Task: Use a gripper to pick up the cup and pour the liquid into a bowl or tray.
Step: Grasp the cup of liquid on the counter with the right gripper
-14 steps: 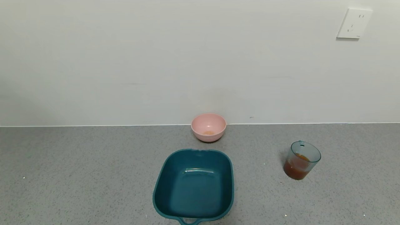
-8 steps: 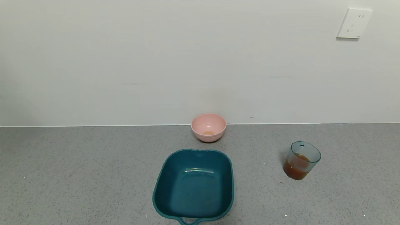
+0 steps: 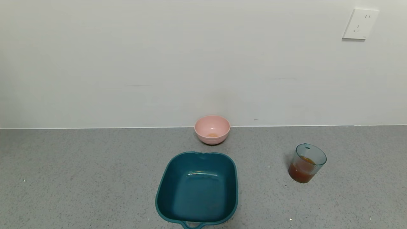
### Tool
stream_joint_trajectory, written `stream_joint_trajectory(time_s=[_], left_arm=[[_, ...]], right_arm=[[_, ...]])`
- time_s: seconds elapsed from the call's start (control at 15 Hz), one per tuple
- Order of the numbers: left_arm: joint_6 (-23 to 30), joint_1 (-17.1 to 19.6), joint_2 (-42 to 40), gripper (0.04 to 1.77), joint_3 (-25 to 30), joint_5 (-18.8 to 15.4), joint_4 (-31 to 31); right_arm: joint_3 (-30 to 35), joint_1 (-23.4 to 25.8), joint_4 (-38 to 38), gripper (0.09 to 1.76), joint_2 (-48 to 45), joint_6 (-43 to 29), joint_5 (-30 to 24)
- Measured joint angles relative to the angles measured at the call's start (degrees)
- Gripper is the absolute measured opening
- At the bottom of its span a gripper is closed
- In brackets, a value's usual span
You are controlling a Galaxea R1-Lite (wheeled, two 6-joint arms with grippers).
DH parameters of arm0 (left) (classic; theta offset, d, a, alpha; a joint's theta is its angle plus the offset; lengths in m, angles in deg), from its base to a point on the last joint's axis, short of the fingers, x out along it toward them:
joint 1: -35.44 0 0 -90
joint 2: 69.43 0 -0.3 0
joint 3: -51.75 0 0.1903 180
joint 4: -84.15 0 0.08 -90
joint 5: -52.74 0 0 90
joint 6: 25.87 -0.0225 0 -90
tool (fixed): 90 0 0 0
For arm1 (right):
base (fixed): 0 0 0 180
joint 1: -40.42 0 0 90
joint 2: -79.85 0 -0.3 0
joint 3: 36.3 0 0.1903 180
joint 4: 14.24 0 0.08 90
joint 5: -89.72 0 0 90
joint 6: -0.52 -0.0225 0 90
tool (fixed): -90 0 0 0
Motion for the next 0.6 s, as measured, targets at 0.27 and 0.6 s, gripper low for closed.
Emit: stream_joint_trajectory(time_s=[0.27,0.6], left_arm=[[-0.02,0.0,0.0,1.72,0.0,0.0,0.0],[-0.02,0.0,0.0,1.72,0.0,0.02,0.0]], right_arm=[[-5.18,0.22,0.09,1.71,12.41,-0.02,0.06],[-9.31,0.0,0.6,1.71,28.06,0.06,-0.18]])
